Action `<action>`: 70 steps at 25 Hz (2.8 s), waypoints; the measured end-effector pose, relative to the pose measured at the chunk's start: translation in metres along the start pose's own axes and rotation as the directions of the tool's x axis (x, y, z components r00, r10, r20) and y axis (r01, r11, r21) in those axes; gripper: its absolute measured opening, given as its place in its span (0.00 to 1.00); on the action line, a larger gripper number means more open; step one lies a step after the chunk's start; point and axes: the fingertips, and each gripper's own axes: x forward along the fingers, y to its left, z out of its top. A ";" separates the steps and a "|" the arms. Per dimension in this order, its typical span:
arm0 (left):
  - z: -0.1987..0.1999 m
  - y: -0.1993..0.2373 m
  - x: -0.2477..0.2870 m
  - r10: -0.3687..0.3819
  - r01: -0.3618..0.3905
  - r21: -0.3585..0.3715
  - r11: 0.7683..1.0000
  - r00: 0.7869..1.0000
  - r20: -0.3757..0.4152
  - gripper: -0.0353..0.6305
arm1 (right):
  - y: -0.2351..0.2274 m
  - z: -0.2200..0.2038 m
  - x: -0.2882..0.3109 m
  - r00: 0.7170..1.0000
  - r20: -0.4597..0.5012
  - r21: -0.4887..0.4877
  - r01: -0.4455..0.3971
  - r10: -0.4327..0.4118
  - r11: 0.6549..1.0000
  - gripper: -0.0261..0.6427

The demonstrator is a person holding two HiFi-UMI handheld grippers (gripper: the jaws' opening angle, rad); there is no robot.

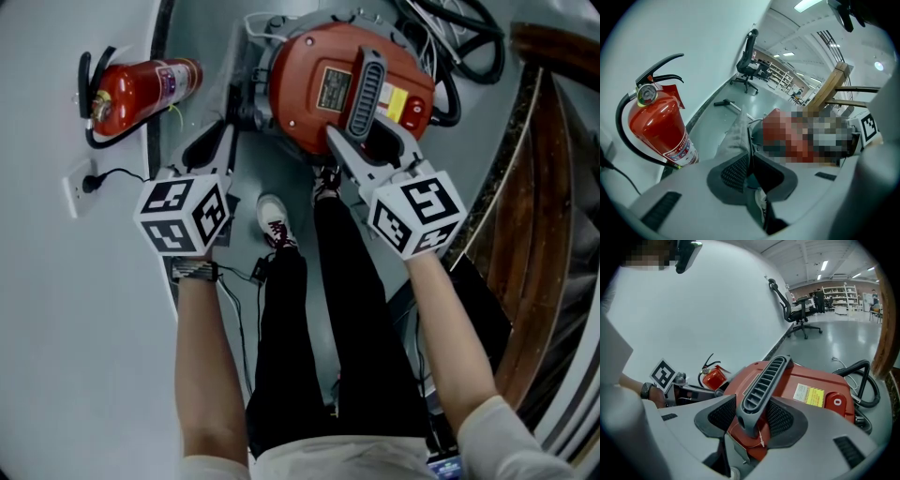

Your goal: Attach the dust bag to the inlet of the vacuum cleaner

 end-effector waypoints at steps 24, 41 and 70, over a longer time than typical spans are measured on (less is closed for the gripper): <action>0.000 -0.014 0.004 -0.075 0.076 0.022 0.997 0.996 -0.057 0.11 | 0.002 -0.001 0.001 1.000 -0.016 -0.030 -0.016 0.016 0.999 0.35; -0.002 -0.023 0.007 -0.132 0.136 0.039 0.990 0.986 -0.101 0.12 | 0.002 -0.002 0.000 1.000 -0.011 -0.031 -0.003 0.003 1.000 0.35; 0.005 -0.032 -0.043 -0.014 0.041 0.247 0.968 0.994 -0.109 0.06 | -0.002 -0.015 -0.063 0.970 -0.227 -0.189 -0.136 0.092 0.972 0.14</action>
